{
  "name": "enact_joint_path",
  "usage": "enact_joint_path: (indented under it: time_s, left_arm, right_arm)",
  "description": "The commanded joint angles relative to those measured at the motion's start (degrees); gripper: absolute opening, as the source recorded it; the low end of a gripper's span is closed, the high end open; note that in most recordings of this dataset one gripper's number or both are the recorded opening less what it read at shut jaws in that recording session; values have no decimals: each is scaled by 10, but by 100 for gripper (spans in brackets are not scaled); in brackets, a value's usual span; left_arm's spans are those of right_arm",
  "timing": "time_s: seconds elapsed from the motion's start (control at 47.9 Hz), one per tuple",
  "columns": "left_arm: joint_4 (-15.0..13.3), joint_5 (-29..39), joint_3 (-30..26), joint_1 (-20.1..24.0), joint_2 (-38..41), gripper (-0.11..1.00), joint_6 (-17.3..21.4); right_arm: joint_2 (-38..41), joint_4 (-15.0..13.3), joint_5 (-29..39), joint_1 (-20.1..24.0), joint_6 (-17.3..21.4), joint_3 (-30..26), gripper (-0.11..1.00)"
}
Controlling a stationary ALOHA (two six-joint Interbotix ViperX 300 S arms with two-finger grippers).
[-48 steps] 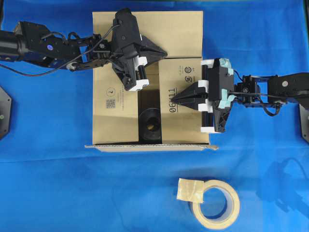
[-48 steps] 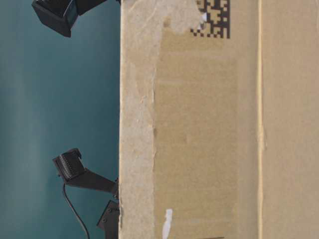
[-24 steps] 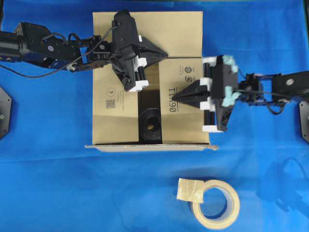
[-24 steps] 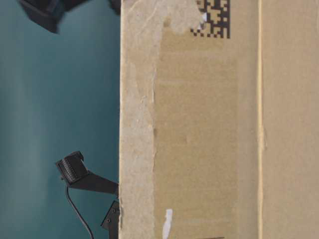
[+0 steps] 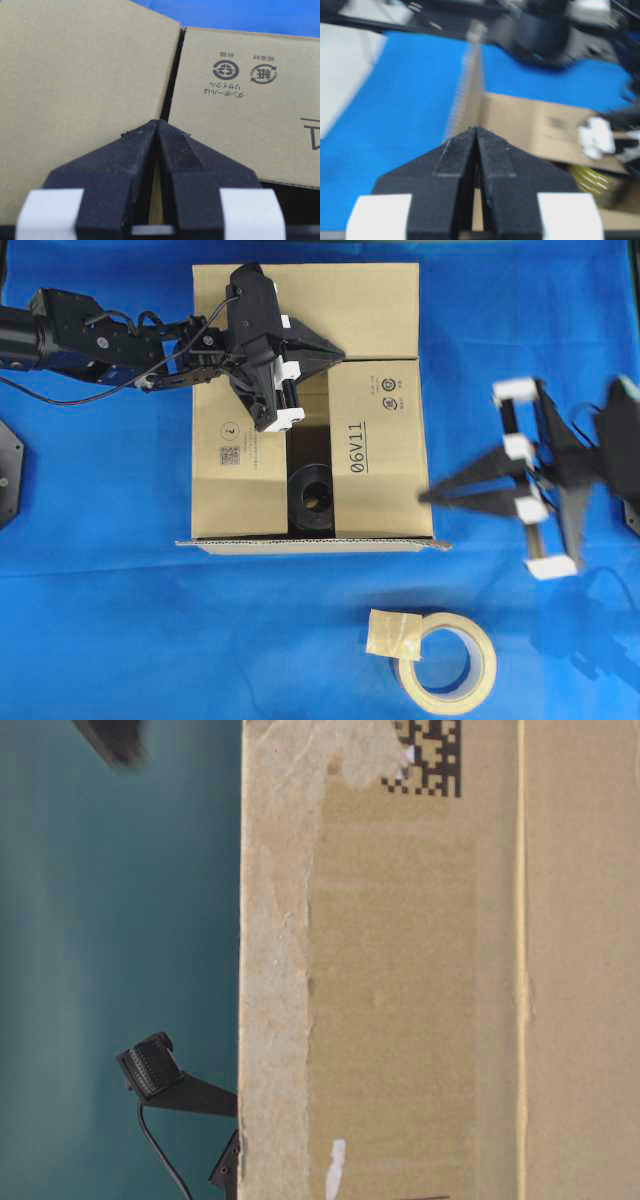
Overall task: Close the cardboard box.
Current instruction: 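Swing the right gripper to the front flap and fold it up over the box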
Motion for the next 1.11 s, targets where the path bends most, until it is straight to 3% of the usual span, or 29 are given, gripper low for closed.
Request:
enact_joint_path:
  time_s: [0.0, 0.209, 0.501, 0.752, 1.086]
  left_arm:
    - [-1, 2, 0, 3, -9, 0, -1]
    - [-1, 1, 1, 2, -10, 0, -1]
    - [-1, -1, 2, 2, -10, 0, -2]
    - [-1, -1, 2, 3, -10, 0, -2]
    - [-1, -2, 3, 2, -11, 0, -3]
  right_arm:
    - [-10, 0, -12, 42, 1, -4, 0]
    - [29, 0, -11, 115, 1, -1, 0]
    - [106, 0, -29, 115, 1, 5, 0]
    - [110, 1, -33, 83, 1, 11, 0]
    - [93, 12, -28, -26, 1, 18, 0]
